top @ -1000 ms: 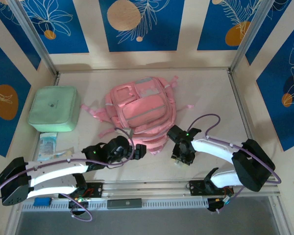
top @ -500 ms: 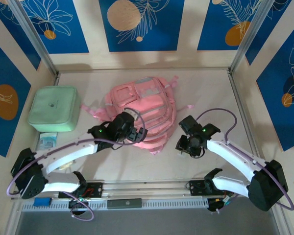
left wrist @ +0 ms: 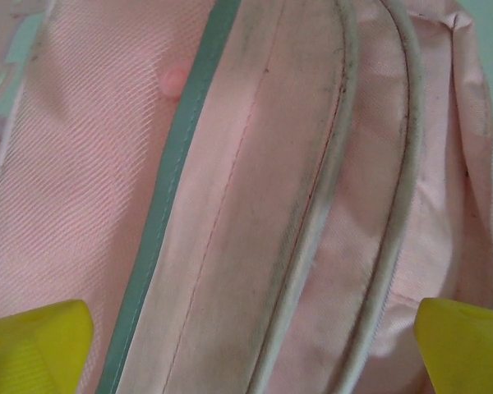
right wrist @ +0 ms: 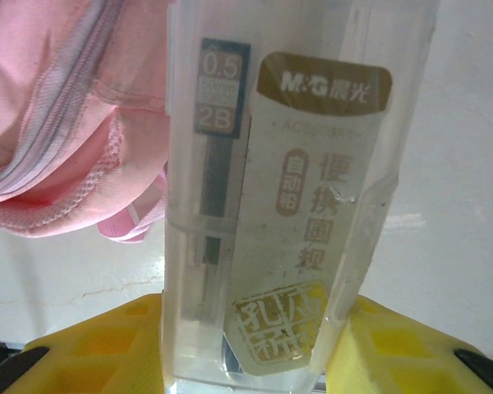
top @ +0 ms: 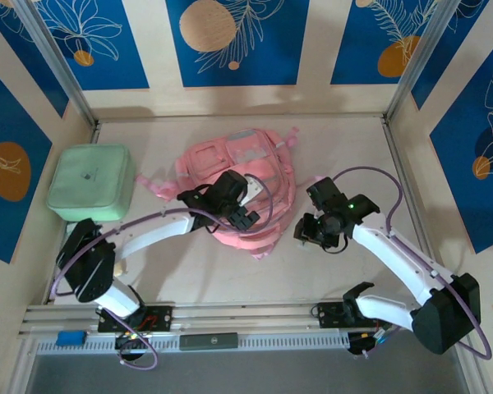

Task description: Pack the student bag

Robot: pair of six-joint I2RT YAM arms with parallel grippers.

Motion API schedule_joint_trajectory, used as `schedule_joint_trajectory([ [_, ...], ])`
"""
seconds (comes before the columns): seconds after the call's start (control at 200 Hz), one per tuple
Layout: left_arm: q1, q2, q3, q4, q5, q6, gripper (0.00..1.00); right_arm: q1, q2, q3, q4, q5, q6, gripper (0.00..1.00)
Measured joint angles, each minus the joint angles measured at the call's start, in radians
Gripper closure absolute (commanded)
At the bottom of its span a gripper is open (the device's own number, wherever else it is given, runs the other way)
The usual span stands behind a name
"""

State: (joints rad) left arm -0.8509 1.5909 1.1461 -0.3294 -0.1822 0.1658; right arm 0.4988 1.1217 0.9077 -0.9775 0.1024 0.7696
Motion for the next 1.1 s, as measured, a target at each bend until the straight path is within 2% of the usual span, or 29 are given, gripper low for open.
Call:
schedule_joint_trajectory([
  [0.215, 0.027, 0.064, 0.047, -0.005, 0.032, 0.081, 0.11, -0.004, 0.042, 0.034, 0.0, -0.011, -0.039, 0.59],
  [0.345, 0.06, 0.071, 0.064, -0.006, 0.063, 0.105, 0.23, -0.006, 0.059, 0.039, -0.001, -0.017, -0.058, 0.59],
  [0.56, 0.083, 0.113, 0.106, -0.01, 0.052, 0.156, 0.35, -0.008, 0.072, 0.063, 0.0, -0.025, -0.083, 0.59],
  [0.625, 0.089, 0.114, 0.114, -0.014, 0.047, 0.163, 0.34, -0.008, 0.077, 0.066, 0.0, -0.025, -0.09, 0.59],
  [0.705, 0.098, 0.114, 0.121, -0.023, 0.055, 0.177, 0.27, -0.01, 0.08, 0.067, 0.0, -0.025, -0.094, 0.59],
  [0.84, 0.108, 0.101, 0.106, -0.025, 0.085, 0.196, 0.19, -0.012, 0.08, 0.067, 0.001, -0.026, -0.1, 0.59],
  [1.1, 0.123, 0.05, 0.021, 0.012, 0.035, 0.202, 0.16, -0.018, 0.08, 0.067, 0.004, -0.032, -0.101, 0.59],
])
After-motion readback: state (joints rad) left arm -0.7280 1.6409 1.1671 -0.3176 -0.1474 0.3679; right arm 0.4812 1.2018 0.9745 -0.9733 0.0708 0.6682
